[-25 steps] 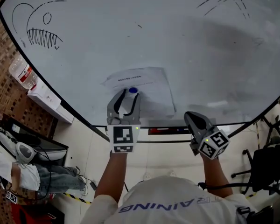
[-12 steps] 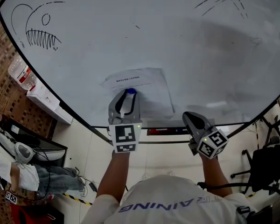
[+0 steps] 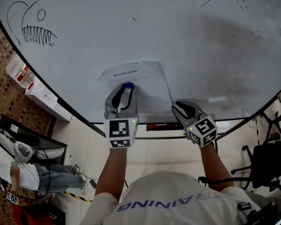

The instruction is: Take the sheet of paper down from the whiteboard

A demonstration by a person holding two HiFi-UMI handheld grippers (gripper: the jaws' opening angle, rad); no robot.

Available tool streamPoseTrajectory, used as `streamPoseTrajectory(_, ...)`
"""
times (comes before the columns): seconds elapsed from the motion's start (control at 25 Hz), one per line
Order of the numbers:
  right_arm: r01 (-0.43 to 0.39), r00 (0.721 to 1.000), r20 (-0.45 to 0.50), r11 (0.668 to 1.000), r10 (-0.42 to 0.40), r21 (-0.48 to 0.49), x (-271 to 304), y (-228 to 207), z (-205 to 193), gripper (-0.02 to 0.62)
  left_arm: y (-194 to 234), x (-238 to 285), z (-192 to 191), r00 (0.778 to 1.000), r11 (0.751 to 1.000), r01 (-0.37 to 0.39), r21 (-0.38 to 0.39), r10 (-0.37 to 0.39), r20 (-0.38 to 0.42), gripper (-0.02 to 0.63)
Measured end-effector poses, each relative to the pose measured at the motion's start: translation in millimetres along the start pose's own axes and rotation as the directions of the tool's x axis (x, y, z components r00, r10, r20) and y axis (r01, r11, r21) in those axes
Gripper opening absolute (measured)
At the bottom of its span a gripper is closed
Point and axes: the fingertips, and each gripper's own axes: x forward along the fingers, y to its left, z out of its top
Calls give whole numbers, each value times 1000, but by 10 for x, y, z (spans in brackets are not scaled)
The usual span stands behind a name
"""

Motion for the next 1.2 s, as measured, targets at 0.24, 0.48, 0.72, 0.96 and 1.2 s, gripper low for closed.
streamPoseTrajectory(0.24,-10,998,-60,1000,10,-14,223,58,-26,103,-1,2,-1,1000,1000,8,-10,-8,3,129)
streamPoseTrajectory(0.48,-14,998,-56,1000,14,7,245,59,-36,28,2,-4,-1,1000,1000,18,-22,-18,6,129)
streamPoseTrajectory(0.72,-47,999,-15,999,47,15,140,121,13,8,18,-11,-22,999,998,31,-60,-31,10,129)
streamPoseTrajectory(0.96,-56,998,-1,998,56,40,-43,116,-14,8,14,-99,-200,998,989,43,-145,-49,-34,129)
streamPoseTrajectory(1.2,-46,999,-4,995,47,86,-273,81,-149,8,-21,-361,-542,994,970,75,-232,-90,-56,129)
